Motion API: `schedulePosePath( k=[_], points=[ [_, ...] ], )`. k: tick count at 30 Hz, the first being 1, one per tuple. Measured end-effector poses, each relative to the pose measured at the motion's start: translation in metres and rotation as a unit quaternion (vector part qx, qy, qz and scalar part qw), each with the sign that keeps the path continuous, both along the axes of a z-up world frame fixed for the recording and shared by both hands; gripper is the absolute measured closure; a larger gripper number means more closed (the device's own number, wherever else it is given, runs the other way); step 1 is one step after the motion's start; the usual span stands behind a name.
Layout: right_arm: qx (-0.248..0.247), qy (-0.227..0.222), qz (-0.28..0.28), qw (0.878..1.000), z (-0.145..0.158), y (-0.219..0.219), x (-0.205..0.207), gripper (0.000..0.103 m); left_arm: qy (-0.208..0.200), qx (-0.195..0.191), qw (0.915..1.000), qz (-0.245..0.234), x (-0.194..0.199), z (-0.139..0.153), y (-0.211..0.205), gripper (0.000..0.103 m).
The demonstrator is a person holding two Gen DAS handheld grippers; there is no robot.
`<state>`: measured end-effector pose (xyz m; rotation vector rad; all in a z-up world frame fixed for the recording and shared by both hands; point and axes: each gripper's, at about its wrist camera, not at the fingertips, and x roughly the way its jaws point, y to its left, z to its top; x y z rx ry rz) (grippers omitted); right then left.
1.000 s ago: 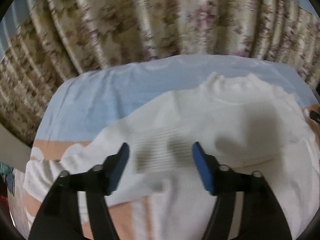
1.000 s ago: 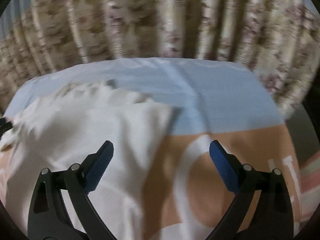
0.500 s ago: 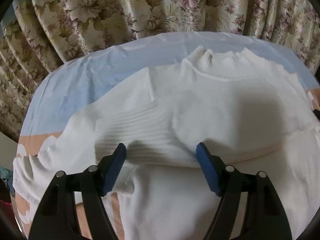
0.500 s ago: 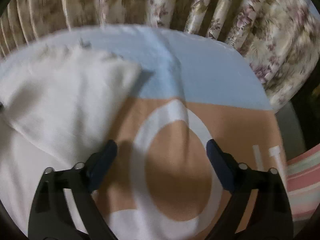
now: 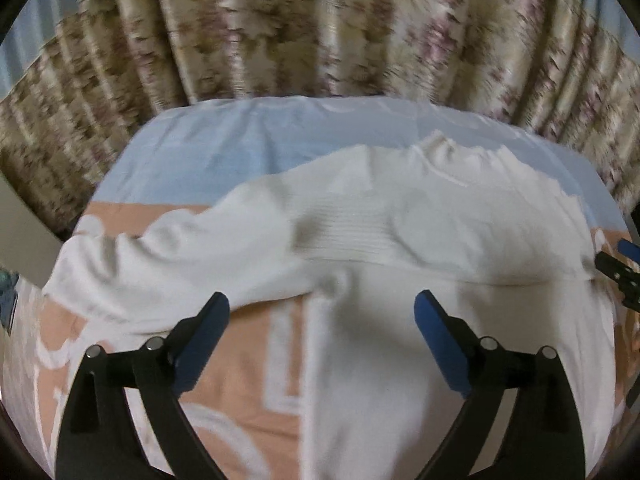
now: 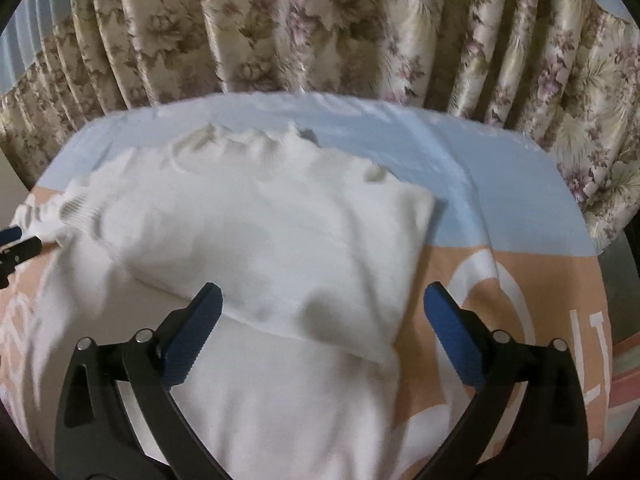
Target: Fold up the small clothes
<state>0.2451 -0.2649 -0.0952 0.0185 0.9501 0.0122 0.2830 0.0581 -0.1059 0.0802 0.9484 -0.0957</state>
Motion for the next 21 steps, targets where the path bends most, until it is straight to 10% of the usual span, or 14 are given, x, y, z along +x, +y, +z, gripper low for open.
schedulePosePath(
  k=[21],
  points=[
    [0.023, 0.008, -0.024, 0.999, 0.026, 0.048, 0.007, 0.003, -0.014, 0.007, 0.9929, 0.118, 0.005, 0.013, 0.168, 0.002]
  ],
)
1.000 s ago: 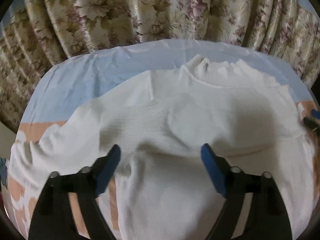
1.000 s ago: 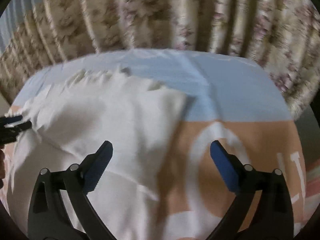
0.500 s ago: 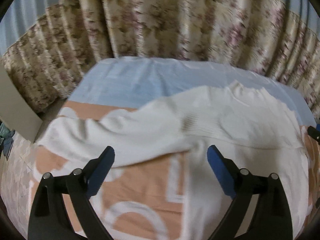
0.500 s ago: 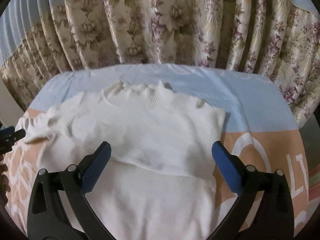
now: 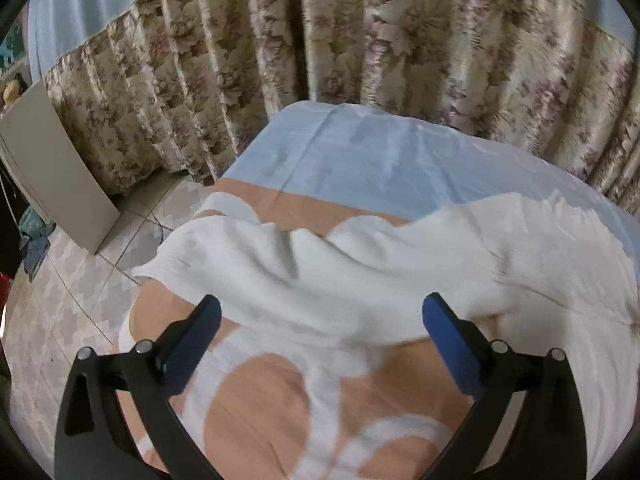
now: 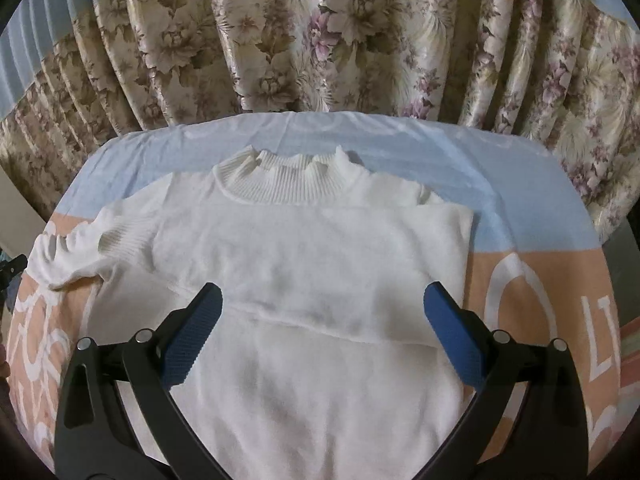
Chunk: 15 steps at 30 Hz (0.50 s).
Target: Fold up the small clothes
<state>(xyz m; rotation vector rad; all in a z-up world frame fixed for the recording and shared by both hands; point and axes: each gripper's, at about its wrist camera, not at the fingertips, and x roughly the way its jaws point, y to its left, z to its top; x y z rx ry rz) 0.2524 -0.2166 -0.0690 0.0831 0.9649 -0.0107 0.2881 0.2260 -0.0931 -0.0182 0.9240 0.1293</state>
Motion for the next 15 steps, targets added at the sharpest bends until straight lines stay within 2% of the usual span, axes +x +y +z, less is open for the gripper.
schedulePosePath(
  k=[3, 5, 6, 9, 11, 13, 15],
  points=[
    [-0.003, 0.009, -0.004, 1.0, -0.006, -0.001, 0.0, 0.003, 0.021, 0.002, 0.9998, 0.007, 0.018, -0.018, 0.023, 0.002],
    [-0.01, 0.01, -0.002, 1.0, -0.008, -0.003, -0.001, 0.003, 0.027, 0.032, 0.999, 0.015, 0.029, -0.029, 0.037, 0.003],
    [-0.013, 0.012, -0.002, 1.0, -0.009, -0.004, -0.001, 0.003, 0.03, 0.035, 0.9988, 0.017, 0.033, -0.032, 0.042, 0.003],
    [-0.011, 0.014, -0.005, 1.0, -0.01, -0.008, 0.0, 0.003, 0.034, 0.015, 0.9992, 0.015, 0.043, -0.038, 0.061, 0.006],
    [-0.009, 0.014, -0.007, 1.0, -0.01, -0.012, 0.001, 0.003, 0.038, 0.013, 0.9991, 0.013, 0.049, -0.042, 0.072, 0.012],
    [-0.009, 0.013, -0.008, 1.0, -0.01, -0.013, 0.001, 0.003, 0.05, -0.002, 0.9987, 0.009, 0.054, -0.049, 0.086, 0.029],
    [-0.013, 0.013, -0.008, 1.0, -0.01, -0.014, 0.002, 0.003, 0.066, -0.012, 0.9978, 0.005, 0.06, -0.057, 0.095, 0.036]
  ],
)
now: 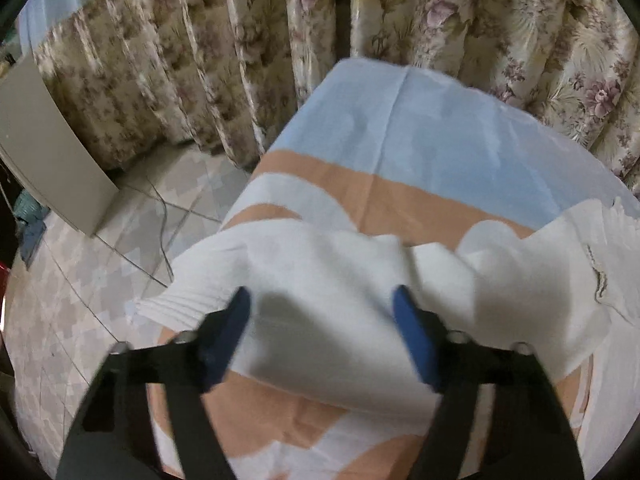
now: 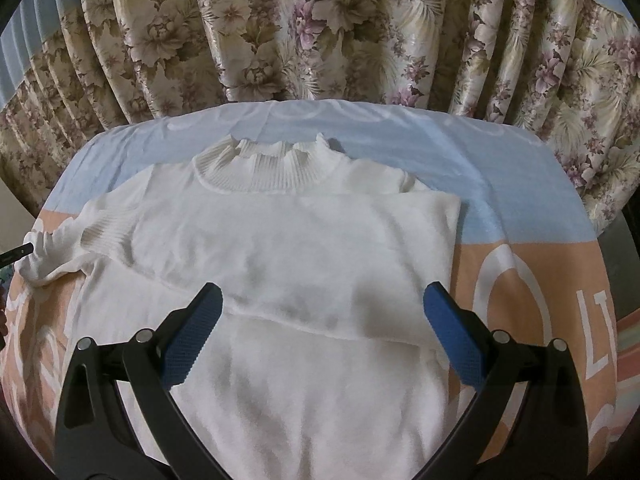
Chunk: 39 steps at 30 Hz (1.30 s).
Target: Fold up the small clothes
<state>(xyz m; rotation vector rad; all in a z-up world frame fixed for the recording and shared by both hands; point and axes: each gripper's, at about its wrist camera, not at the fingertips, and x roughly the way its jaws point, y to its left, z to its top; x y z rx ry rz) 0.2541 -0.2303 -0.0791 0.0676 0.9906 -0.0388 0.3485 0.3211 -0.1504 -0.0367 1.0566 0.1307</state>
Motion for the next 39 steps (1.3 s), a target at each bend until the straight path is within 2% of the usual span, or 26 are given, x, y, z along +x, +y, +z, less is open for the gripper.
schedulePosePath(
  k=[3, 5, 6, 7, 10, 15, 18, 20, 22, 24, 26, 30, 32, 34, 35, 36, 38, 39],
  points=[
    [-0.003, 0.003, 0.001, 1.0, -0.002, 0.0, 0.001, 0.003, 0.005, 0.001, 0.9999, -0.01, 0.001, -0.006, 0.004, 0.036],
    [-0.001, 0.005, 0.003, 1.0, -0.003, -0.001, 0.0, 0.003, 0.005, 0.017, 0.9995, -0.024, 0.001, -0.006, -0.002, 0.039],
    [0.0, 0.006, 0.005, 1.0, -0.004, 0.0, 0.0, 0.003, 0.005, 0.022, 0.9992, -0.032, 0.002, -0.007, -0.006, 0.049],
    [0.0, 0.007, 0.006, 1.0, -0.005, 0.0, 0.0, 0.003, 0.003, 0.026, 0.9988, -0.042, 0.002, -0.007, -0.01, 0.063],
    [0.002, 0.01, 0.008, 1.0, -0.008, 0.001, -0.001, 0.004, 0.005, 0.009, 0.998, -0.062, 0.001, -0.003, -0.023, 0.093],
    [0.015, 0.009, 0.012, 1.0, -0.009, 0.0, -0.001, 0.005, -0.008, -0.012, 0.9974, -0.071, 0.001, 0.007, -0.034, 0.096],
    [0.02, 0.003, 0.013, 1.0, -0.009, -0.003, -0.001, 0.005, -0.056, -0.036, 0.9943, -0.083, -0.01, 0.038, -0.056, 0.096],
    [0.026, 0.001, 0.011, 1.0, -0.01, -0.006, -0.001, 0.005, -0.091, -0.035, 0.9884, -0.116, -0.019, 0.062, -0.094, 0.096],
    [0.034, 0.002, 0.006, 0.999, -0.012, -0.008, 0.0, 0.005, -0.108, -0.036, 0.9831, -0.143, -0.022, 0.075, -0.128, 0.096],
    [0.043, 0.003, 0.003, 0.999, -0.015, -0.01, 0.001, 0.005, -0.118, -0.057, 0.9761, -0.173, -0.023, 0.082, -0.169, 0.096],
    [0.039, 0.004, 0.002, 0.999, -0.017, -0.012, 0.001, 0.005, -0.116, -0.07, 0.97, -0.202, -0.022, 0.079, -0.209, 0.096],
    [0.039, 0.01, -0.008, 0.999, -0.021, -0.022, 0.001, 0.006, -0.086, -0.093, 0.9592, -0.253, -0.018, 0.056, -0.283, 0.096],
    [0.043, 0.013, -0.015, 0.999, -0.023, -0.029, 0.001, 0.006, -0.066, -0.084, 0.9549, -0.277, -0.02, 0.039, -0.313, 0.096],
    [0.042, 0.016, -0.019, 0.999, -0.025, -0.034, 0.001, 0.007, -0.045, -0.072, 0.9529, -0.291, -0.023, 0.028, -0.329, 0.09],
    [0.041, 0.017, -0.02, 0.999, -0.025, -0.036, 0.001, 0.007, -0.049, -0.064, 0.9511, -0.298, -0.03, 0.028, -0.332, 0.084],
    [0.042, 0.018, -0.019, 0.999, -0.026, -0.037, 0.0, 0.007, -0.058, -0.056, 0.95, -0.302, -0.037, 0.031, -0.331, 0.061],
    [0.046, 0.018, -0.016, 0.999, -0.028, -0.038, 0.0, 0.008, -0.084, -0.039, 0.9493, -0.3, -0.049, 0.044, -0.323, 0.033],
    [0.049, 0.019, -0.014, 0.999, -0.029, -0.037, 0.001, 0.008, -0.089, -0.038, 0.9486, -0.301, -0.054, 0.048, -0.313, 0.033]
  ],
)
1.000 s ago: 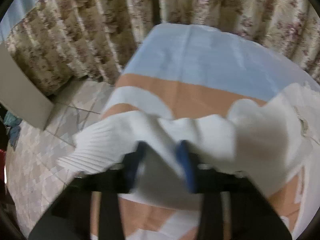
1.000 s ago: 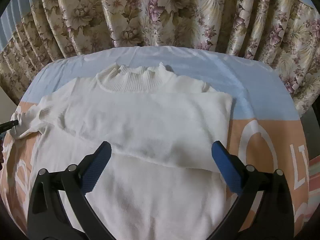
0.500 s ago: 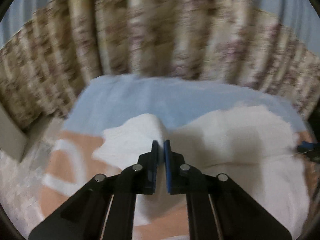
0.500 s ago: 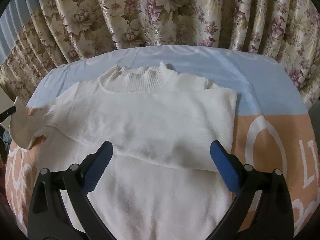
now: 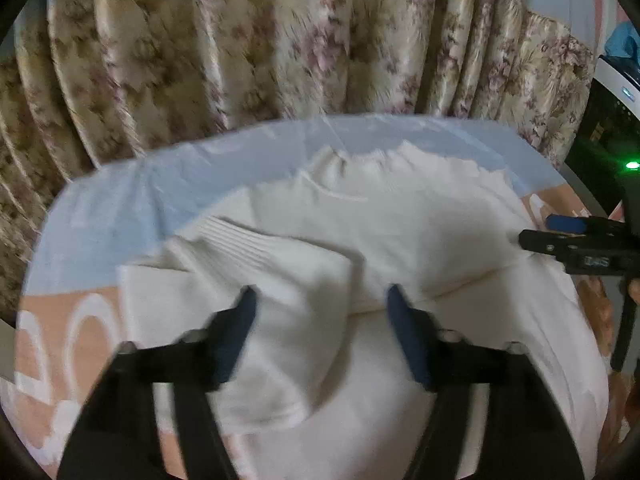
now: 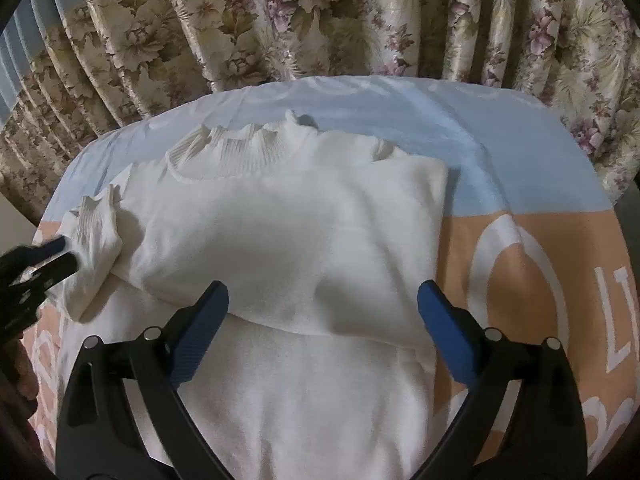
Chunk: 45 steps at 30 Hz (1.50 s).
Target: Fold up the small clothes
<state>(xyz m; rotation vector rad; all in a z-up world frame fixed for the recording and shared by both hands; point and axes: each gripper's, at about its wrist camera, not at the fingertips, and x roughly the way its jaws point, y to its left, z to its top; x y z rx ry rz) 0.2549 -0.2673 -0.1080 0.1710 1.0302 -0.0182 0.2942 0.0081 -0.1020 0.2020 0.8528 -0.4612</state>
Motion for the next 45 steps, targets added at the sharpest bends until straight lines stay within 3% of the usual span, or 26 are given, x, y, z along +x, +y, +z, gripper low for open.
schedulePosePath(
  k=[5, 10, 12, 14, 19, 21, 27, 31, 37, 41, 43, 45],
  points=[
    [0.019, 0.007, 0.016, 1.0, -0.009, 0.013, 0.005, 0.01, -0.007, 0.006, 0.9993, 0.037, 0.004, 0.014, 0.043, 0.033],
    [0.002, 0.014, 0.047, 0.999, -0.013, 0.038, 0.008, 0.011, 0.03, 0.028, 0.995, 0.091, 0.035, -0.012, 0.075, 0.039],
    [-0.019, 0.016, 0.05, 0.998, -0.012, 0.047, 0.009, 0.011, 0.045, 0.017, 0.9942, 0.096, 0.04, -0.019, 0.08, 0.043],
    [-0.028, 0.011, 0.048, 0.998, -0.01, 0.055, 0.01, 0.011, 0.057, 0.005, 0.9938, 0.096, 0.043, -0.024, 0.079, 0.05],
    [-0.085, -0.014, 0.038, 0.996, -0.003, 0.076, 0.012, 0.011, 0.074, -0.001, 0.9949, 0.068, 0.047, -0.032, 0.054, 0.09],
    [-0.087, -0.015, 0.043, 0.995, -0.002, 0.078, 0.012, 0.011, 0.077, -0.003, 0.9954, 0.057, 0.047, -0.034, 0.044, 0.098],
    [-0.104, -0.006, 0.052, 0.993, -0.004, 0.078, 0.012, 0.016, 0.082, -0.008, 0.9959, 0.038, 0.052, -0.033, 0.022, 0.103],
    [-0.122, -0.003, 0.041, 0.992, -0.005, 0.07, 0.011, 0.016, 0.095, -0.04, 0.9944, 0.025, 0.051, -0.029, 0.01, 0.103],
    [-0.13, -0.006, 0.017, 0.991, 0.0, 0.044, 0.008, 0.016, 0.101, -0.067, 0.9915, -0.047, 0.028, -0.02, -0.044, 0.103],
    [-0.123, 0.0, -0.002, 0.992, 0.0, 0.023, 0.004, 0.016, 0.09, -0.03, 0.9909, -0.095, 0.005, -0.024, -0.086, 0.103],
    [-0.123, 0.003, -0.008, 0.992, 0.0, 0.017, 0.001, 0.016, 0.062, 0.009, 0.993, -0.1, -0.006, -0.021, -0.096, 0.102],
    [-0.12, 0.009, -0.013, 0.993, -0.003, 0.01, -0.003, 0.016, 0.041, 0.023, 0.9946, -0.093, -0.012, -0.015, -0.09, 0.1]
  ],
)
